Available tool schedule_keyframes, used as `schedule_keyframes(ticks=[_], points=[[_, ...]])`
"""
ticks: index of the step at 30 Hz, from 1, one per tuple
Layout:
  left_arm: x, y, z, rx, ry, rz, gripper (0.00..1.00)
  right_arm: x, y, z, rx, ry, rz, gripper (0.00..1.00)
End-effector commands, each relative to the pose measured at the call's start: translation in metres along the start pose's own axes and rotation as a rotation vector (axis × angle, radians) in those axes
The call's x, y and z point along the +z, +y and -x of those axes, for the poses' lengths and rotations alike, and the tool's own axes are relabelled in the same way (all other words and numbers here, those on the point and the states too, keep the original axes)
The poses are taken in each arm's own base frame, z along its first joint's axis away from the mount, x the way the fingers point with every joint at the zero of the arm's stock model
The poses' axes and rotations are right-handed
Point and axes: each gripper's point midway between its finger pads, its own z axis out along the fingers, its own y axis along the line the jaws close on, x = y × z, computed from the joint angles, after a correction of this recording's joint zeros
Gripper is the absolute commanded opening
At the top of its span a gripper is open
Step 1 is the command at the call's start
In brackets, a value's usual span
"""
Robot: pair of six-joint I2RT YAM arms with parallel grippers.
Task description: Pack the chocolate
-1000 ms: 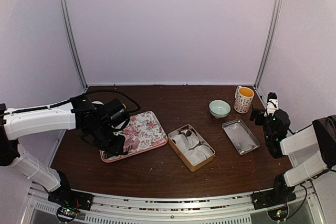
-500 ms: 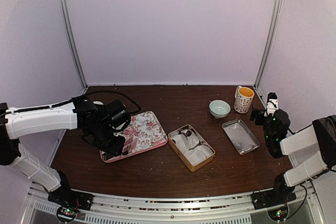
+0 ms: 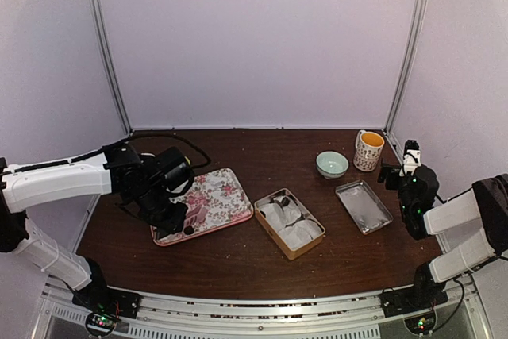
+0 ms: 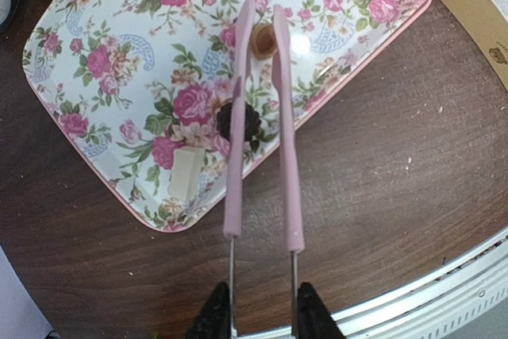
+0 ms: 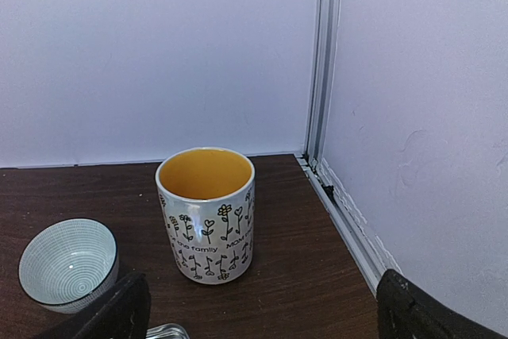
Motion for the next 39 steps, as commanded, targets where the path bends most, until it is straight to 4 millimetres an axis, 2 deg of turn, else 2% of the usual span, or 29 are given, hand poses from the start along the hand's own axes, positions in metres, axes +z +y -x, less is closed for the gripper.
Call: schedule_keyframes(ticks=[1, 6, 9, 11, 17, 30, 39], points=[[-0.012, 0.000, 0.010, -0.008, -0.044, -0.011, 0.27, 0.003, -0.002, 0.007, 0.007, -0.018, -0.004, 1.00], [-0.011, -0.001, 0.010, -0.010, -0.043, -0.012, 0.25, 0.003, -0.002, 0.007, 0.008, -0.019, -0.003, 1.00], [-0.010, -0.001, 0.011, -0.006, -0.039, -0.010, 0.39, 0.003, -0.002, 0.007, 0.008, -0.018, -0.003, 1.00], [-0.009, -0.002, 0.011, -0.003, -0.037, -0.009, 0.40, 0.003, -0.001, 0.008, 0.008, -0.019, -0.002, 1.00], [-0.004, -0.002, 0.013, 0.001, -0.038, -0.002, 0.36, 0.003, -0.002, 0.007, 0.007, -0.017, -0.003, 1.00], [0.008, -0.006, 0.013, 0.006, -0.019, -0.001, 0.33, 0.003, -0.001, 0.008, 0.009, -0.020, -0.003, 1.00], [0.008, -0.007, 0.014, 0.015, -0.017, -0.001, 0.21, 0.003, -0.002, 0.007, 0.008, -0.018, -0.004, 1.00]])
